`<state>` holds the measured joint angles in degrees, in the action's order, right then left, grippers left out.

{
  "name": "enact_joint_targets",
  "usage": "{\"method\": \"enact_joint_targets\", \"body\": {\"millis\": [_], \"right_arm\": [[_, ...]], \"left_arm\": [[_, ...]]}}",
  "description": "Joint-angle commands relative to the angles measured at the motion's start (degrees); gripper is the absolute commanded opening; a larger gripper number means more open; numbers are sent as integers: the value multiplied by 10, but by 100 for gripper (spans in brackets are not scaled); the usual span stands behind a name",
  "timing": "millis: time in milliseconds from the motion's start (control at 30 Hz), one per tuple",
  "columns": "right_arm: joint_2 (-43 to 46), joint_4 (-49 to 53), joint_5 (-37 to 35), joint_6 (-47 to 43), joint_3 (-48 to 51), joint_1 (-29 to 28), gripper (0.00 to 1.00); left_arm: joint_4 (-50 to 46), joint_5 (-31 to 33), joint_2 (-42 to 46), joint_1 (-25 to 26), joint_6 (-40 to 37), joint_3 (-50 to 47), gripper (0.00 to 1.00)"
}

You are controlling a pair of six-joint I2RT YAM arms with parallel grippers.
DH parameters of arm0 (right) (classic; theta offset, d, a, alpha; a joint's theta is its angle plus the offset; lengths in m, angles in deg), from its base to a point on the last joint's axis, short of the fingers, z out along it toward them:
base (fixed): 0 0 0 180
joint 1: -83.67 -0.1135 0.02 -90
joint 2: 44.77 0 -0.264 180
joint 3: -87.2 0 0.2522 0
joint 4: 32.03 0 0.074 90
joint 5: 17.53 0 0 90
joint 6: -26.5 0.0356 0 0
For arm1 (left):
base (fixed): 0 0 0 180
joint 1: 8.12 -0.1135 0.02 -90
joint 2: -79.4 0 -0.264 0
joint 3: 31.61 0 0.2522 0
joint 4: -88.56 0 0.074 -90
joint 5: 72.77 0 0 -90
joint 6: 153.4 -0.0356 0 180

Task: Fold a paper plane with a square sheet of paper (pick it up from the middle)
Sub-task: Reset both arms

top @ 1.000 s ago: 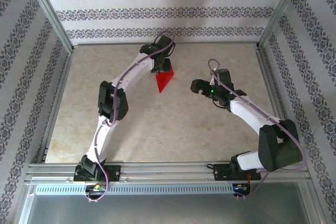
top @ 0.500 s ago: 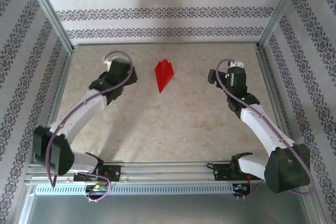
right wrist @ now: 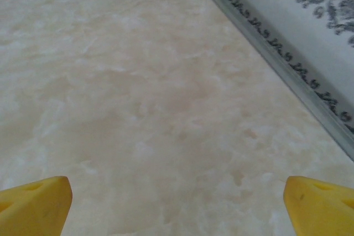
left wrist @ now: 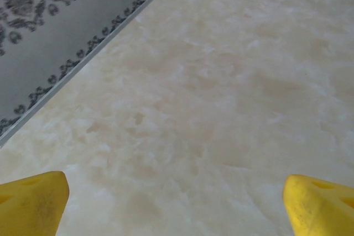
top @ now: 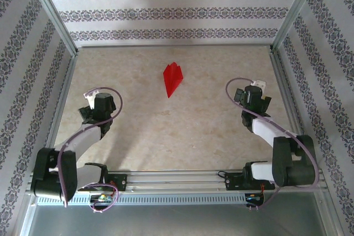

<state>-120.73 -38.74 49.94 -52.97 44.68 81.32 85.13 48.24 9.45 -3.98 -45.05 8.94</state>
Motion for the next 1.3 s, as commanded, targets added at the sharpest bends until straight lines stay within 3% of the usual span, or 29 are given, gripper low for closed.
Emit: {"method": "enact_joint_targets", "body": {"millis": [0, 200, 333, 633, 733, 800, 867, 933, 1000, 1267], "right_arm": [[-17, -138, 64, -53, 18, 5, 98], [-48, -219, 177, -86, 46, 8, 98], [-76, -299, 222, -103, 72, 9, 98], [-106, -337, 244, -109, 80, 10, 98], [-107, -334, 242, -108, 78, 10, 98], [-107, -331, 241, -107, 77, 10, 98], [-108, -330, 241, -106, 76, 11, 98], [-109, -324, 228, -101, 71, 11, 98], [-109, -313, 217, -90, 66, 15, 98], [-110, -312, 218, -89, 65, 17, 98]], "left_arm": [[196, -56, -39, -12, -97, -26, 99], [416, -168, -115, -24, -149, -80, 99], [482, -201, -168, -28, -158, -86, 99], [439, -221, -176, -32, -160, -61, 99], [450, -227, -192, -32, -160, -64, 99], [516, -229, -222, -32, -169, -74, 99], [472, -227, -198, -32, -158, -76, 99], [516, -220, -219, -33, -163, -78, 99], [454, -222, -208, -33, -158, -56, 99], [477, -251, -212, -32, -175, -65, 99]]}}
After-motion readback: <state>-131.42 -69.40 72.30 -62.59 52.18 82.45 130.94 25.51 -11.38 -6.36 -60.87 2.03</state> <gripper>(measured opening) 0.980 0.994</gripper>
